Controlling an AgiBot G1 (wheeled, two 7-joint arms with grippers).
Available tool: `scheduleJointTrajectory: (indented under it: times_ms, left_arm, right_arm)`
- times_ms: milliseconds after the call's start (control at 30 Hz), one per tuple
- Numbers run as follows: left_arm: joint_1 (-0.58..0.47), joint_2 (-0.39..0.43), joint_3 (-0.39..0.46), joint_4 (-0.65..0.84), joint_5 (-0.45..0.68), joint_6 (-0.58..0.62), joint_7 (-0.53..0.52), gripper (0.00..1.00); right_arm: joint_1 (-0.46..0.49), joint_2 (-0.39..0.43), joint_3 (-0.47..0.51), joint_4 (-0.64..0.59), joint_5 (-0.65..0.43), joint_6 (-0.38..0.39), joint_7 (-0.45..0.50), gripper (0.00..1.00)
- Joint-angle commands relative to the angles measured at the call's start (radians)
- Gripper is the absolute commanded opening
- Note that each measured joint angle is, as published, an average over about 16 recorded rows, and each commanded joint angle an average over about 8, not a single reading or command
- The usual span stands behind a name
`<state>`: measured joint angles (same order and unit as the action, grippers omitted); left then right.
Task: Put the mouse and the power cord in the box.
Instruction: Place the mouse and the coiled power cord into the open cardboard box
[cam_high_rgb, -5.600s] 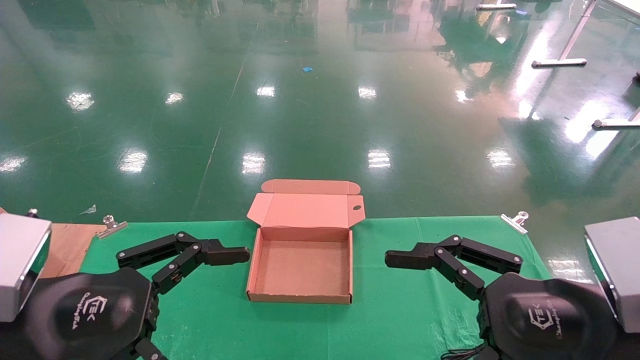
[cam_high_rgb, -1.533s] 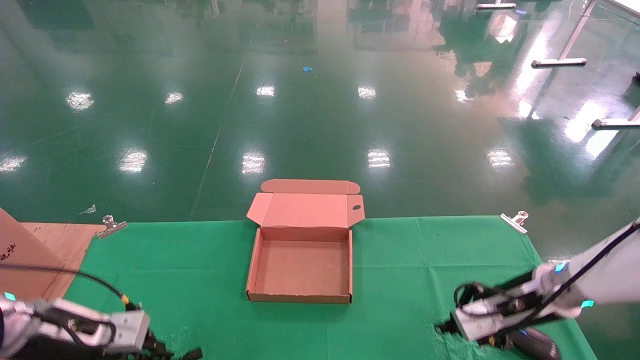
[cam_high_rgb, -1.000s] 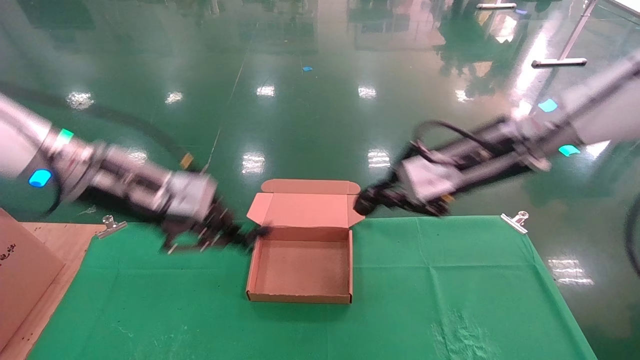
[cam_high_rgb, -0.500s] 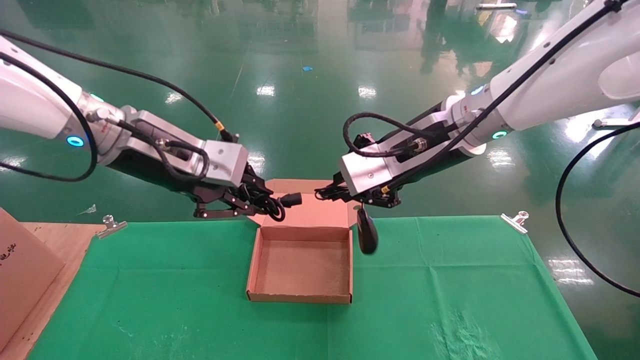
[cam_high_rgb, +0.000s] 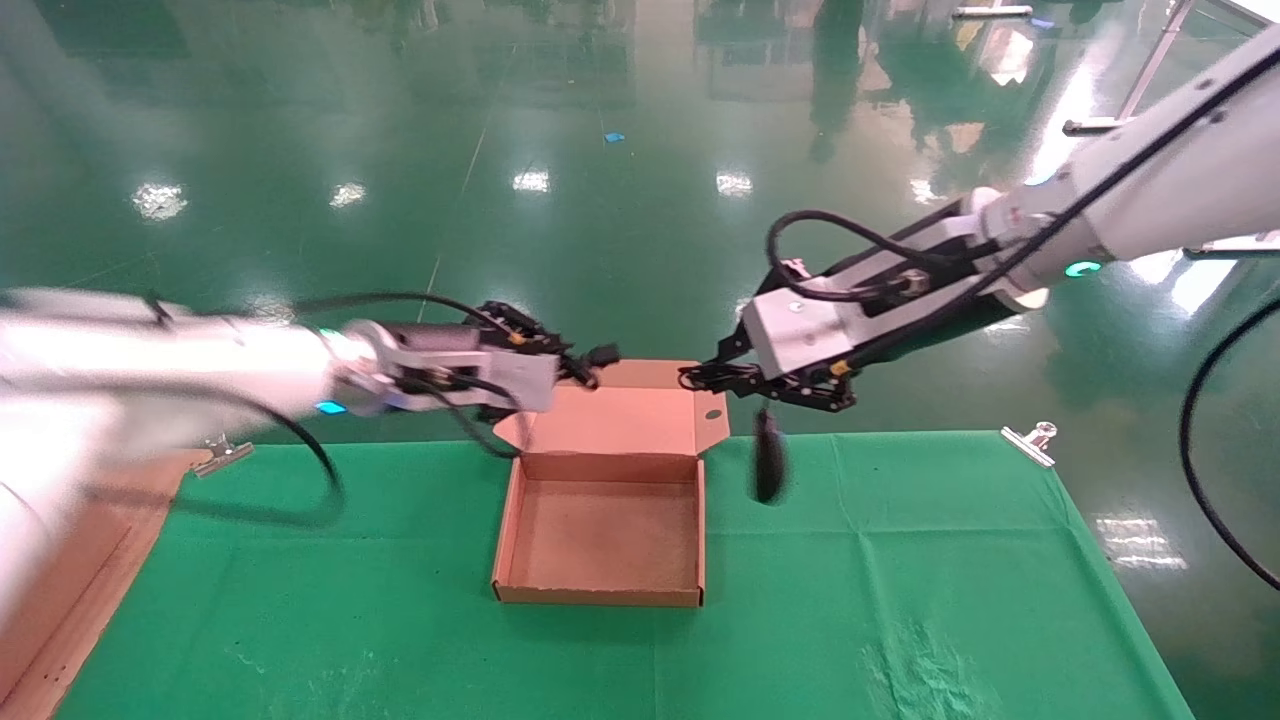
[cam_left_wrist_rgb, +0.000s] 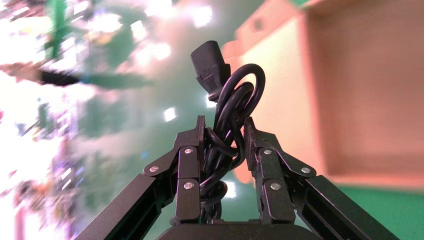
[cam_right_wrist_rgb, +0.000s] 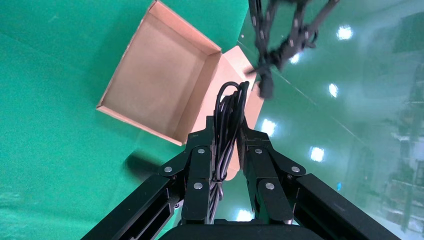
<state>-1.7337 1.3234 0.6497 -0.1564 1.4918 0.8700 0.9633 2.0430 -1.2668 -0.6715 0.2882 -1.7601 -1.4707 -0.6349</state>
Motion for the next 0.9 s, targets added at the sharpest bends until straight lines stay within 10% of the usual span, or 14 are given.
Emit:
scheduleJointTrajectory:
  times_ms: [33, 400, 700, 900]
  left_arm:
    - [0.069, 0.02, -0.039, -0.02, -0.05, -0.115, 0.047, 0.0]
    - [0.225, 0.047, 0.032, -0.081, -0.089, -0.123, -0.075, 0.01]
    - [0.244, 0.043, 0.123, -0.136, -0.118, -0.127, -0.142, 1.0]
    - [0.242, 0.042, 0.165, -0.144, -0.147, -0.141, -0.155, 1.0]
  right_arm:
    - [-0.002, 0.013, 0.004, -0.001, 0.007, -0.01, -0.007, 0.0]
    - [-0.059, 0.048, 0.002, -0.011, 0.007, -0.012, -0.039, 0.0]
    - [-0.087, 0.04, 0.0, -0.054, 0.004, 0.012, -0.064, 0.0]
    - [-0.086, 0.027, 0.0, -0.079, 0.006, 0.013, -0.076, 0.0]
